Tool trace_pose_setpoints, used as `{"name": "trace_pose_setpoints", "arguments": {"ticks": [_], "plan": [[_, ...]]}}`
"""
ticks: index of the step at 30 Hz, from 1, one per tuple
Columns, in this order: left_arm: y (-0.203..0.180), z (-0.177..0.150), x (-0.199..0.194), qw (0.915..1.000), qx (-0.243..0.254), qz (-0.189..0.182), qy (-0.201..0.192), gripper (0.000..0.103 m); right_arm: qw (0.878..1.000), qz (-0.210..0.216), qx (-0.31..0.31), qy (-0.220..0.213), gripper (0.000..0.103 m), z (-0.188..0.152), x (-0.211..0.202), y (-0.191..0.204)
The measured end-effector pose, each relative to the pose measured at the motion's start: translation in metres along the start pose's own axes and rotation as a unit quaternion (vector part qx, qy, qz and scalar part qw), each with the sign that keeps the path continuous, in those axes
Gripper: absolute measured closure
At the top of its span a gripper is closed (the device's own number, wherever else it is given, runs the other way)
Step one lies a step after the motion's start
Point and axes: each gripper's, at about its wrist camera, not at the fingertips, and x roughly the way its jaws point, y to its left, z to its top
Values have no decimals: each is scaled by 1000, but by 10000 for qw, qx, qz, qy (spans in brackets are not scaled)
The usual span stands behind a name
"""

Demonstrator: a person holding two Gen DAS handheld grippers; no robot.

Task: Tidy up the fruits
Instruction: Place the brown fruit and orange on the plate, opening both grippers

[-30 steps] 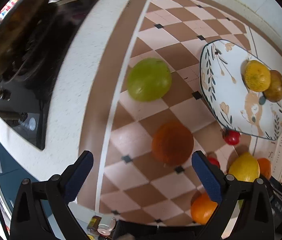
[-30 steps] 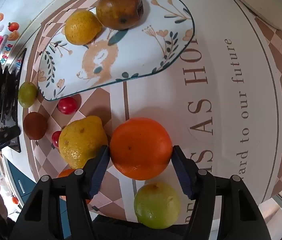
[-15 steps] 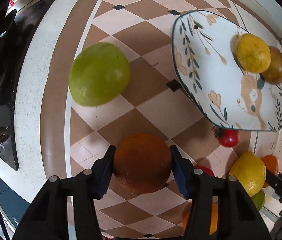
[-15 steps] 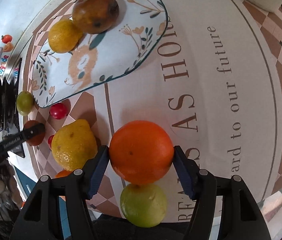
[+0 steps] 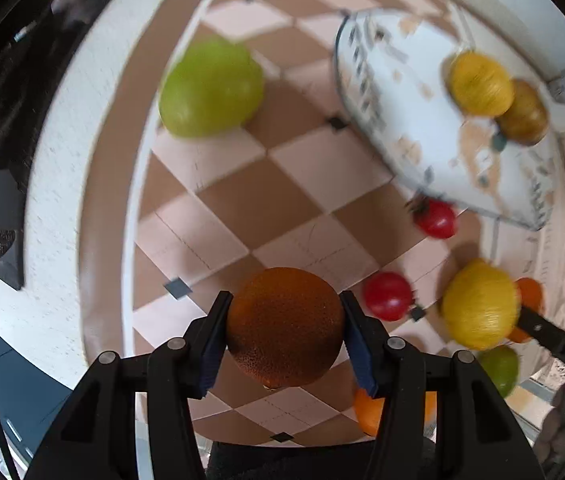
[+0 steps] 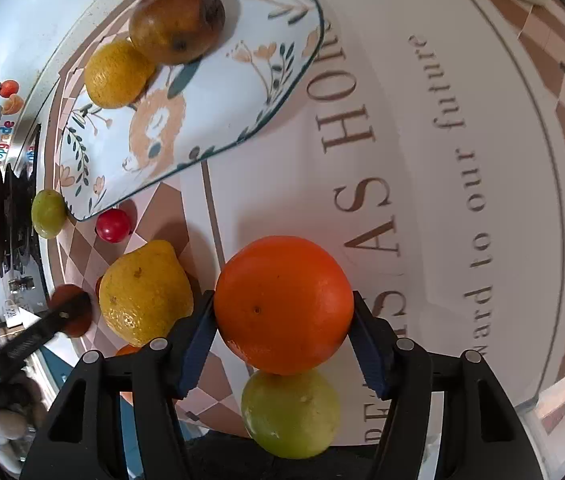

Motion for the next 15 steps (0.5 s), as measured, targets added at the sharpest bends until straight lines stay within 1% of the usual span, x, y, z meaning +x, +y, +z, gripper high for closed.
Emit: {"name": "trace_pose_setpoints", "arguments": {"ticks": [3, 5, 8, 10, 12, 15], "plan": [[-3, 11, -33, 9995, 46, -176, -273, 53, 9995, 239, 105, -165, 38, 5, -18, -1], [-12, 25, -55, 9984, 110, -320, -452, 53, 9984, 432, 71, -345, 38, 14, -37, 5], [-27, 68, -74, 9970, 214, -492, -561, 53, 9972, 560, -40, -484, 38, 36, -52, 18], [-38, 99, -72, 9967, 311, -497, -553, 52, 9970, 565, -99, -521, 38, 54, -52, 27], [-47, 129, -64, 9972, 394, -420, -472, 52, 9974, 501, -151, -503, 38, 72, -46, 34], [-63, 162, -37, 9982, 438, -364, -211, 52, 9986, 396, -129, -328, 38, 95, -25, 35]]}}
